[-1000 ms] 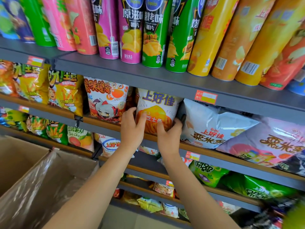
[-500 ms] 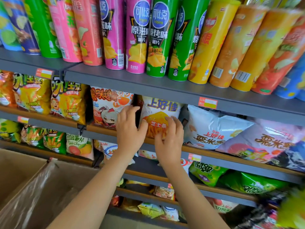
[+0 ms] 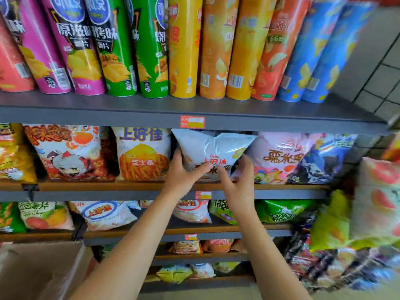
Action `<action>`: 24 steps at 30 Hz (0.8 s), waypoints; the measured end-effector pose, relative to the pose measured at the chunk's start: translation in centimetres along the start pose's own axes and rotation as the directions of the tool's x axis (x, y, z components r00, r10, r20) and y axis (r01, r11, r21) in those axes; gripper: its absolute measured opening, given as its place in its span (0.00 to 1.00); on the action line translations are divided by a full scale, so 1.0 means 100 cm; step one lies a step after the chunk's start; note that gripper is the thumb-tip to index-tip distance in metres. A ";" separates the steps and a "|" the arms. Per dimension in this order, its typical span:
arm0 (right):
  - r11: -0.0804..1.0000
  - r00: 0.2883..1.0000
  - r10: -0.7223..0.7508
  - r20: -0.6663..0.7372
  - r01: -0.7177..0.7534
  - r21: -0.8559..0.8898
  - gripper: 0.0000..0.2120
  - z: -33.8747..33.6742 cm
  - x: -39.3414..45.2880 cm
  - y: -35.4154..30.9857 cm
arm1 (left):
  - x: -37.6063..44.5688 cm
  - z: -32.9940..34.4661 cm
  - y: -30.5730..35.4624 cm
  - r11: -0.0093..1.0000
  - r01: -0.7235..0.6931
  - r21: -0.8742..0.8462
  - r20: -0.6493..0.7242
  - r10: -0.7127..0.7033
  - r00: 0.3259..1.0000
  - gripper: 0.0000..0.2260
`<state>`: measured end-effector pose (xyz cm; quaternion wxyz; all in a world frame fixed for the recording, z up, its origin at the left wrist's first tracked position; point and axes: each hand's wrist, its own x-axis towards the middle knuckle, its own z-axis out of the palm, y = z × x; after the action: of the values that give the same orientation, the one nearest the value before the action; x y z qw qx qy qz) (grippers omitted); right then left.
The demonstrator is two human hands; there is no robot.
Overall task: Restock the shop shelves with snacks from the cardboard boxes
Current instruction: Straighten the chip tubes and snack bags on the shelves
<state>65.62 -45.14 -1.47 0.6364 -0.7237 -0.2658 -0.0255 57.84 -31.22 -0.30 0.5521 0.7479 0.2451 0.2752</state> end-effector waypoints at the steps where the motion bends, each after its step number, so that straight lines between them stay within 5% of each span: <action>1: 1.000 0.998 -0.022 0.058 0.021 0.014 0.26 -0.002 0.010 0.001 | 0.004 0.001 0.002 1.000 0.009 0.008 0.008 -0.009 1.000 0.32; 4: 0.997 0.985 -0.064 0.160 0.056 0.051 0.22 -0.003 0.031 0.000 | 0.014 0.005 0.007 0.999 0.035 0.014 0.012 -0.035 0.999 0.29; 13: 0.981 0.984 0.080 0.161 -0.106 0.163 0.23 0.010 0.057 0.011 | 0.024 0.018 0.015 0.999 0.034 -0.032 -0.024 -0.035 0.999 0.25; 19: 0.955 0.964 0.137 0.230 -0.190 0.227 0.21 0.011 0.064 0.017 | 0.026 0.019 0.011 0.996 0.085 -0.019 0.018 -0.085 0.996 0.33; 24: 0.961 0.959 0.091 0.270 -0.156 0.229 0.32 0.008 0.062 0.024 | 0.026 0.023 0.018 0.997 0.072 0.005 0.005 -0.072 0.997 0.28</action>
<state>71.76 -42.36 -1.47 0.6824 -0.6509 -0.3008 0.1419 61.46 -31.53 1.23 0.5606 0.7406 0.2709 0.2526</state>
